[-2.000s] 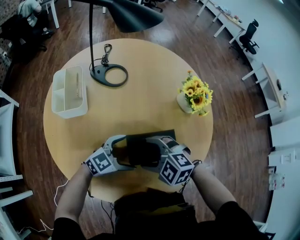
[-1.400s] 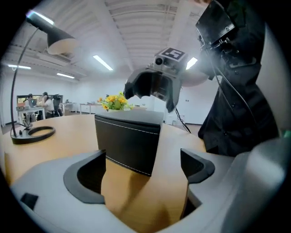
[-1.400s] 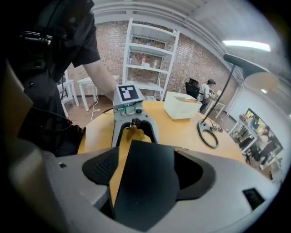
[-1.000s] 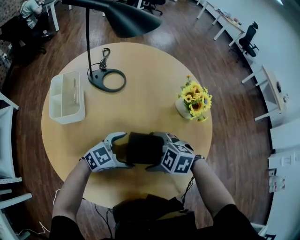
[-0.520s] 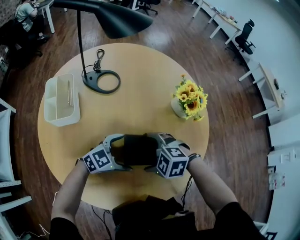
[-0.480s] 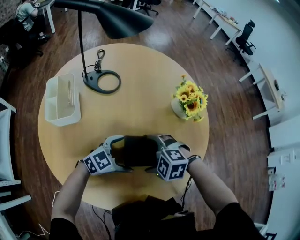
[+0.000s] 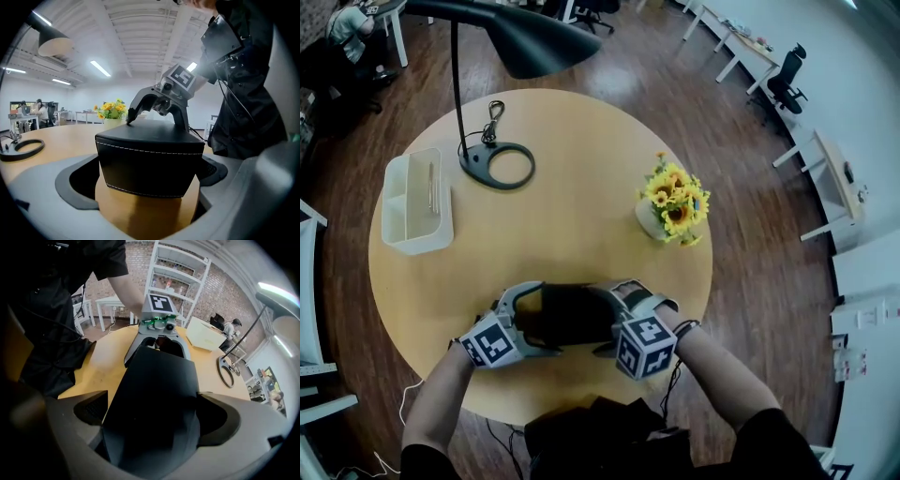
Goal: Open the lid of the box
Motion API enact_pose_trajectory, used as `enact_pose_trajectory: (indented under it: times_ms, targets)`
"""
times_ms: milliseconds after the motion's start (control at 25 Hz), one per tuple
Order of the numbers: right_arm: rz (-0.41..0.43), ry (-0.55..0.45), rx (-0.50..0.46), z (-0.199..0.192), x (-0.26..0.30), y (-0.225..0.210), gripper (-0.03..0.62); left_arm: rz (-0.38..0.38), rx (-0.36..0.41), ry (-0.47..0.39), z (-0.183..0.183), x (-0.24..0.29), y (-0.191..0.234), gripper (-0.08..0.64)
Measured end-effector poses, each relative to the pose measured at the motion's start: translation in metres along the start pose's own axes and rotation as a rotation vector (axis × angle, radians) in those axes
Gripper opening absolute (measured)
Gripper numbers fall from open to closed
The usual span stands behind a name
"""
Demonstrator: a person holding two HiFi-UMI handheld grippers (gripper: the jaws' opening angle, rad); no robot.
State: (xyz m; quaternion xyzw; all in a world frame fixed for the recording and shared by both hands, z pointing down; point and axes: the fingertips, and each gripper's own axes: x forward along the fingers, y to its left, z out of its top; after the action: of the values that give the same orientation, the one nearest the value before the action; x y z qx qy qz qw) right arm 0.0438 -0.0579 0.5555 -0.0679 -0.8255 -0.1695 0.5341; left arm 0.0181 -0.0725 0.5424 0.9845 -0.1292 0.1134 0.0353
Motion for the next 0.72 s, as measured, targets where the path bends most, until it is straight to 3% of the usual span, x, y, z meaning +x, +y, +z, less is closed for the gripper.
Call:
enact_pose_trajectory:
  times_ms: [240, 440, 560, 720]
  targets:
    - [-0.002, -0.034, 0.040, 0.004, -0.001, 0.001, 0.595, -0.023, -0.019, 0.015, 0.000, 0.001, 0.000, 0.615]
    - [0.042, 0.007, -0.102, -0.007, -0.003, 0.019, 0.595, 0.015, -0.076, -0.039, 0.002, 0.004, -0.031, 0.605]
    - [0.074, 0.023, -0.135, -0.011, -0.012, 0.035, 0.595, 0.049, -0.115, -0.082, 0.005, 0.001, -0.044, 0.550]
    - [0.078, 0.015, -0.150, -0.012, -0.013, 0.037, 0.595, 0.056, -0.096, -0.082, 0.007, -0.003, -0.039, 0.615]
